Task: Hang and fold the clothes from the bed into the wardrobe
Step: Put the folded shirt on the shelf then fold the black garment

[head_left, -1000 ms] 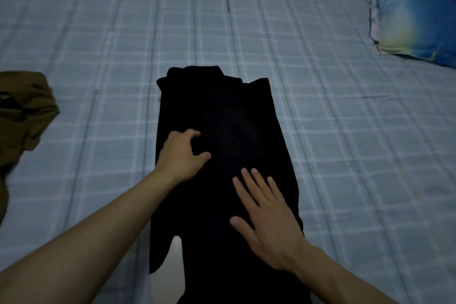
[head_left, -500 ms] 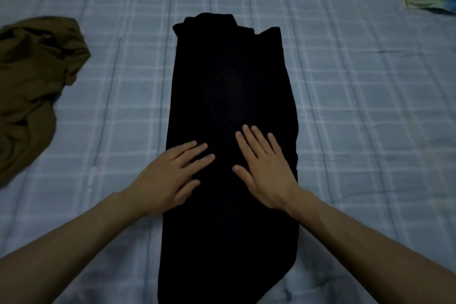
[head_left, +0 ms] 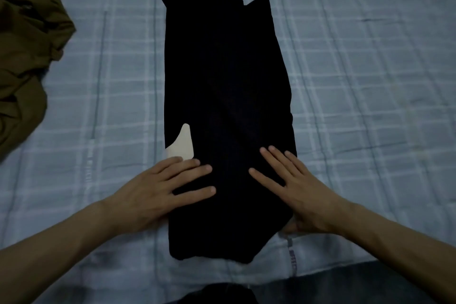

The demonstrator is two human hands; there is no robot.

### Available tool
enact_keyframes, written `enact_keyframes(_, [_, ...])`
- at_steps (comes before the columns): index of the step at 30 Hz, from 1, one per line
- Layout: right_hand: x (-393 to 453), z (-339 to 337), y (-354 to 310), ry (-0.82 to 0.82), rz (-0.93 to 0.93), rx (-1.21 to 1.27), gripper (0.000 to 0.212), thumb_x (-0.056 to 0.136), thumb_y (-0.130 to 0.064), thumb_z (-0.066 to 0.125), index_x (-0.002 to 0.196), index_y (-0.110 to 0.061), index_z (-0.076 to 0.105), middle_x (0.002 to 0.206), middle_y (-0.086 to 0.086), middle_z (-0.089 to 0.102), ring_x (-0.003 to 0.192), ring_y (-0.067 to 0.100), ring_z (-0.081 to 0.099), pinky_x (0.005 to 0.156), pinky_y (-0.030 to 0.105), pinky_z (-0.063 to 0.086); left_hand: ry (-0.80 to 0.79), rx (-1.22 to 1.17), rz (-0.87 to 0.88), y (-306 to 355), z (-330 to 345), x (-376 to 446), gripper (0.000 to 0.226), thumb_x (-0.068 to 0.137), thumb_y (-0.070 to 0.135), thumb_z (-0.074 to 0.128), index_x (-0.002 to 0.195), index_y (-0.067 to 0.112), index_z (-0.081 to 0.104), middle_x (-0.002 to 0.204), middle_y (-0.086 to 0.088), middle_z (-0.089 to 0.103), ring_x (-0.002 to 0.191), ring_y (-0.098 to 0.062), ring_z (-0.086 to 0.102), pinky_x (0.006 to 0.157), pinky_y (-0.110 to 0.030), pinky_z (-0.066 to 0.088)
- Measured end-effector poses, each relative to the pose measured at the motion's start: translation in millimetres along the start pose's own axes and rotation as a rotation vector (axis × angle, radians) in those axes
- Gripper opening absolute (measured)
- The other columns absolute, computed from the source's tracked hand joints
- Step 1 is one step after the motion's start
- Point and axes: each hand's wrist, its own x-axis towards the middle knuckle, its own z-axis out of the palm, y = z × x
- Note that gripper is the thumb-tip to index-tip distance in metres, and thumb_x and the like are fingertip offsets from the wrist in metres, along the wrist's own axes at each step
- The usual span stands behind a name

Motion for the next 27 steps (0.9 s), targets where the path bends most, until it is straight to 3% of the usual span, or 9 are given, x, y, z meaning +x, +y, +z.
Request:
enact_keyframes(3, [3.8, 11.4, -11.1, 0.121, 0.058, 0.019, 0.123, 0.066, -0.065, 0.074, 0.157, -0.024, 0.003, 0.162, 0.022, -0.006, 0.150, 0.038, -0.007, 0.118, 0.058, 0.019, -0.035, -0.050, 0.037, 2.5, -1.9, 8.8, 0.062, 0.095, 0.019, 0.045, 0.153, 0.035, 0.029, 0.161, 0.002, 0.028, 0.146, -0.021, 0.032, 0.112, -0.038, 0.038])
enact_keyframes(9, [-0.2, 23.8, 7.4, 0.316, -0.033, 0.177, 0.110, 0.063, -0.040, 0.086, 0.153, -0.020, 0.027, 0.163, 0.017, 0.007, 0.151, 0.033, 0.008, 0.116, 0.054, 0.027, 0.099, -0.582, -0.181, -1.8, -17.5, 13.1, 0.049, 0.087, 0.008, 0.064, 0.133, 0.026, 0.061, 0.142, 0.011, 0.054, 0.134, -0.003, 0.046, 0.111, -0.033, 0.042])
enact_keyframes(13, [-0.5, 24.4, 14.7, 0.407, -0.042, 0.227, 0.086, 0.075, -0.039, 0.080, 0.146, -0.013, 0.039, 0.159, 0.015, 0.022, 0.148, 0.029, 0.021, 0.114, 0.048, 0.035, 0.177, -0.797, -0.300, -2.8, -41.3, 27.3, 0.044, 0.082, 0.011, 0.052, 0.123, 0.019, 0.067, 0.117, 0.015, 0.069, 0.110, -0.003, 0.065, 0.093, -0.025, 0.052])
enact_keyframes(16, [5.9, 14.8, 22.1, 0.501, -0.033, 0.460, 0.058, 0.083, -0.029, 0.071, 0.133, -0.006, 0.054, 0.151, 0.011, 0.039, 0.140, 0.025, 0.040, 0.107, 0.045, 0.043, 0.286, -0.881, -0.420, -9.8, -55.4, 34.4, 0.032, 0.082, 0.023, 0.049, 0.105, 0.010, 0.068, 0.094, -0.002, 0.070, 0.084, -0.022, 0.069, 0.077, -0.035, 0.055])
enact_keyframes(18, [8.4, -1.5, 28.8, 0.576, 0.031, 0.698, 0.046, 0.085, -0.021, 0.071, 0.128, -0.010, 0.058, 0.141, 0.005, 0.051, 0.129, 0.018, 0.052, 0.102, 0.039, 0.047, 0.366, -0.881, -0.461, -17.4, -64.7, 39.7, 0.030, 0.086, 0.021, 0.055, 0.107, 0.000, 0.064, 0.097, -0.019, 0.066, 0.086, -0.038, 0.065, 0.080, -0.045, 0.054])
enact_keyframes(20, [12.1, -21.6, 37.1, 0.638, 0.082, 0.818, 0.041, 0.083, -0.012, 0.074, 0.122, -0.010, 0.061, 0.126, 0.002, 0.059, 0.117, 0.017, 0.060, 0.095, 0.033, 0.049, 0.458, -0.868, -0.488, -22.9, -75.5, 44.4, 0.015, 0.086, 0.001, 0.054, 0.093, 0.008, 0.065, 0.085, -0.005, 0.069, 0.075, -0.022, 0.067, 0.067, -0.031, 0.055])
enact_keyframes(21, [15.3, -32.1, 41.2, 0.667, 0.098, 0.845, 0.038, 0.083, -0.010, 0.074, 0.119, -0.010, 0.062, 0.120, 0.001, 0.061, 0.111, 0.018, 0.062, 0.092, 0.030, 0.048, 0.488, -0.851, -0.520, -27.2, -80.3, 46.6, 0.030, 0.085, -0.010, 0.053, 0.081, 0.018, 0.064, 0.075, 0.003, 0.067, 0.065, -0.005, 0.064, 0.059, -0.019, 0.051])
enact_keyframes(23, [24.4, -54.6, 50.3, 0.738, 0.145, 0.902, 0.034, 0.082, -0.009, 0.073, 0.115, -0.014, 0.063, 0.110, -0.003, 0.063, 0.101, 0.018, 0.064, 0.085, 0.026, 0.049, 0.549, -0.927, -0.594, -37.8, -95.7, 53.0, 0.051, 0.085, -0.022, 0.053, 0.069, 0.026, 0.060, 0.062, 0.009, 0.064, 0.054, 0.005, 0.058, 0.053, -0.007, 0.045])
enact_keyframes(27, [57.9, -96.7, 72.2, 0.874, 0.272, 1.032, 0.035, 0.084, -0.012, 0.069, 0.114, -0.028, 0.061, 0.100, -0.008, 0.069, 0.091, 0.013, 0.068, 0.075, 0.020, 0.053, 0.752, -0.946, -0.610, -76.3, -129.1, 79.9, 0.016, 0.085, 0.018, 0.065, 0.094, 0.031, 0.067, 0.084, 0.021, 0.073, 0.076, 0.007, 0.068, 0.063, -0.007, 0.050])
